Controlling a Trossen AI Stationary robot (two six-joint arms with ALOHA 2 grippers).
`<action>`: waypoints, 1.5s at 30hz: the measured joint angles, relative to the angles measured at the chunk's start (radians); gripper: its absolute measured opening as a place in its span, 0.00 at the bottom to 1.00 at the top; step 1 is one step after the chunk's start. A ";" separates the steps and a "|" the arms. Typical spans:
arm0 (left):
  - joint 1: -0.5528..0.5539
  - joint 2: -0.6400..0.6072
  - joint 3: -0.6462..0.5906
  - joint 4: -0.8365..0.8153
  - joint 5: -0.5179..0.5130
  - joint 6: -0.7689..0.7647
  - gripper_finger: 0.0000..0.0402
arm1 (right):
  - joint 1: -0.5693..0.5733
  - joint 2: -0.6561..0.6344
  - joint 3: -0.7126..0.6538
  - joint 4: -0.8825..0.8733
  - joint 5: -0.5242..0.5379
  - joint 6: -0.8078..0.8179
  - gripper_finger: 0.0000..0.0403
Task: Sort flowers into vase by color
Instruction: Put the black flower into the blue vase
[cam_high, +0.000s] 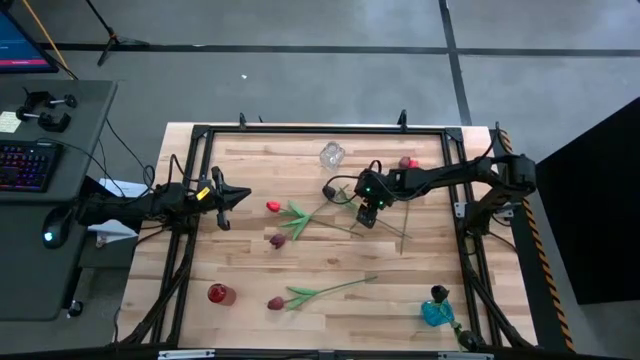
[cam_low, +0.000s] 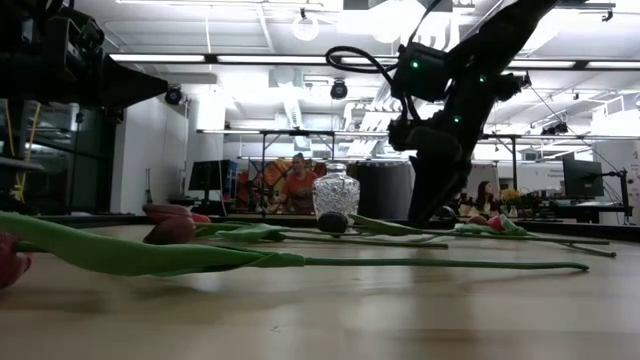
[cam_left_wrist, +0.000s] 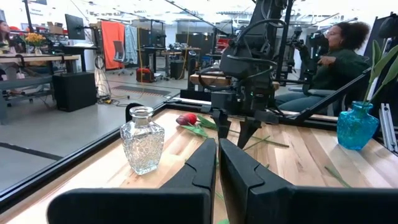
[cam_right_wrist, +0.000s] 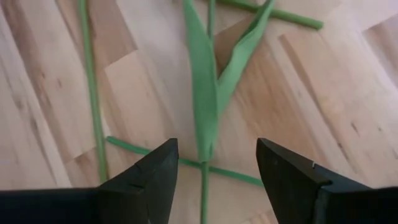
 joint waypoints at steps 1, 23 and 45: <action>0.000 0.000 0.000 0.000 0.000 0.000 0.02 | 0.005 0.000 0.000 0.000 0.000 0.000 0.51; 0.000 0.000 0.000 0.000 0.000 0.000 0.02 | 0.044 0.103 0.104 -0.013 0.070 -0.005 0.40; 0.000 0.000 0.000 0.000 0.000 0.000 0.02 | 0.044 0.132 0.118 -0.113 0.079 0.024 0.35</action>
